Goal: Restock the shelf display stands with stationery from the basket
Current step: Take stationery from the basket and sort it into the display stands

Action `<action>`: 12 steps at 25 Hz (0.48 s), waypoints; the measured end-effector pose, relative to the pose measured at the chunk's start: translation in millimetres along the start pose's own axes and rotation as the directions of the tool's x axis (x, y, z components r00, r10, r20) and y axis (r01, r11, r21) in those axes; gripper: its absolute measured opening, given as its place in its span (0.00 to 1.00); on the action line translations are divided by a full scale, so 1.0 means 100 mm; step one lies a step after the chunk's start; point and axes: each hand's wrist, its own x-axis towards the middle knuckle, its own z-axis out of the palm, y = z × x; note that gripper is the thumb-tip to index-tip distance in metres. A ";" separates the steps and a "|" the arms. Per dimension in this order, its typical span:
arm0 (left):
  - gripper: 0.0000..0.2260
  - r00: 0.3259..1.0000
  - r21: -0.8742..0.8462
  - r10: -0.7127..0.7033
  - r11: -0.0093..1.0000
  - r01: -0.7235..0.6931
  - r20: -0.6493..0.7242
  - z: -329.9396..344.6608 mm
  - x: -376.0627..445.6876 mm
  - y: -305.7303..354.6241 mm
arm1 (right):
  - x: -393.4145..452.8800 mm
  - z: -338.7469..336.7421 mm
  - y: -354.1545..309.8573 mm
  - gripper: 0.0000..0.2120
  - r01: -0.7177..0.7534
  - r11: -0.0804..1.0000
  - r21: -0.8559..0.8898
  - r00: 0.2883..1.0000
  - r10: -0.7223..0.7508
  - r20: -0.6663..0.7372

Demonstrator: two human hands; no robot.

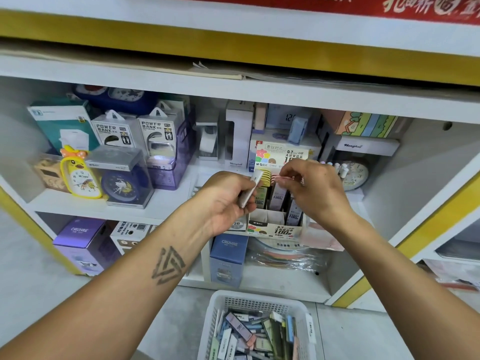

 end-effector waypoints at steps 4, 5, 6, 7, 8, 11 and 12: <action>0.09 1.000 0.020 0.007 1.000 -0.006 -0.019 0.03 0.01 -0.02 | -0.05 0.10 0.00 0.03 0.105 0.989 -0.103 0.994 -0.100 0.052; 0.08 1.000 0.028 0.006 1.000 -0.005 -0.025 0.03 0.01 -0.02 | -0.05 0.11 0.02 0.04 0.154 0.968 -0.197 0.988 -0.149 0.039; 0.08 1.000 0.039 0.005 0.999 -0.004 -0.031 0.04 0.01 -0.03 | -0.05 0.11 0.02 0.05 0.176 0.941 -0.288 0.984 -0.173 0.035; 0.08 0.999 0.048 0.006 0.999 -0.005 -0.036 0.04 0.02 -0.04 | -0.04 0.11 0.02 0.06 0.174 0.919 -0.353 0.984 -0.172 0.037; 0.08 0.999 0.053 0.009 0.999 -0.007 -0.040 0.05 0.03 -0.05 | -0.03 0.09 0.01 0.07 0.165 0.911 -0.377 0.986 -0.162 0.042; 0.09 0.999 0.059 0.021 0.998 -0.018 -0.042 0.05 0.05 -0.09 | -0.01 0.05 -0.03 0.11 0.037 0.993 -0.109 0.999 -0.033 0.038; 0.10 0.999 0.064 0.027 0.998 -0.025 -0.034 0.06 0.05 -0.09 | 0.01 0.01 -0.06 0.11 -0.074 0.992 0.098 0.996 0.068 0.061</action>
